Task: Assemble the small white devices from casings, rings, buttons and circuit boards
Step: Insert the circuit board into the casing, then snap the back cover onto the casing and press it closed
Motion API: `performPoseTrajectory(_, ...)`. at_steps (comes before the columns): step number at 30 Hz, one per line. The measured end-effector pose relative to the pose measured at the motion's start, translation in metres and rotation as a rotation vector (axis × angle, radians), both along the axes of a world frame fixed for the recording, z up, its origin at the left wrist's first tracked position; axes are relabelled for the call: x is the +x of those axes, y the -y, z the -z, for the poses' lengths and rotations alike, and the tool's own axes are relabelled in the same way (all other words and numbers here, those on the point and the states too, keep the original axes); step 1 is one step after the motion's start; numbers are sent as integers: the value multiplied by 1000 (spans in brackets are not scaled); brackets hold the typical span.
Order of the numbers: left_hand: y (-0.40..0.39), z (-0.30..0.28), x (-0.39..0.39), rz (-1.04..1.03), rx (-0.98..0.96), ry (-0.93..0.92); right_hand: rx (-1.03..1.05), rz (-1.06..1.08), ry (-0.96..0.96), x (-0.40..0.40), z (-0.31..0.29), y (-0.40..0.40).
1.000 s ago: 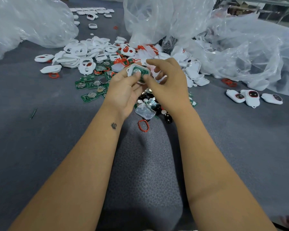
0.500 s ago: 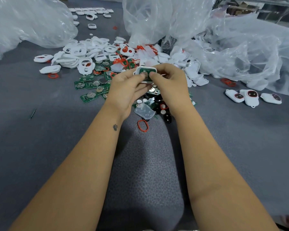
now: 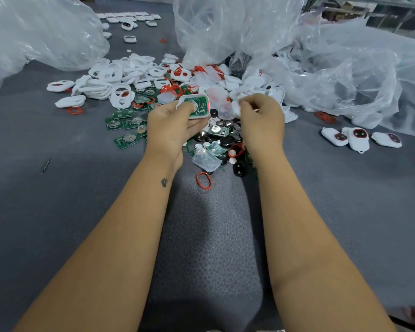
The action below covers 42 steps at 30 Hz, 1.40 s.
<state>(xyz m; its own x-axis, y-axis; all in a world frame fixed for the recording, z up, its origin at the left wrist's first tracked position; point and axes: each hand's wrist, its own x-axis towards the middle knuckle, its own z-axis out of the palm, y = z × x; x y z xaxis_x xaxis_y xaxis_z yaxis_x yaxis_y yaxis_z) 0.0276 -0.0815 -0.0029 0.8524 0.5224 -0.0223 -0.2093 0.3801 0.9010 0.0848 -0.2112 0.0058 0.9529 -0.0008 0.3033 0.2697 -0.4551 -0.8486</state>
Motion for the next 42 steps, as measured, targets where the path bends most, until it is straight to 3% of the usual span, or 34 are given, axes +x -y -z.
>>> performPoseTrajectory(2, -1, -1, -1, 18, -54, 13, -140, 127, -71, 8, 2, 12)
performPoseTrajectory(5, 0, -1, -2, 42, -58, 22, -273, 116, -223, 12, 5, 22)
performPoseTrajectory(8, 0, -1, -2, 49, -54, 12, -321, 89, -195, 11, 7, 22)
performPoseTrajectory(17, 1, -1, -3, 83, -4, -19, -185, 84, -1, 12, 8, 19)
performPoseTrajectory(22, 3, -2, -3, 93, 15, -22, 293, -116, 45, 3, -4, 14)
performPoseTrajectory(28, 3, -1, -2, 105, 60, -17, 531, -380, -50, -3, -7, 5)
performPoseTrajectory(33, 4, 0, -2, 117, 94, -14, 543, -427, -21, -2, -6, 3)
performPoseTrajectory(42, 8, 4, 0, 190, 275, -51, 373, -415, 20, -6, -4, -2)
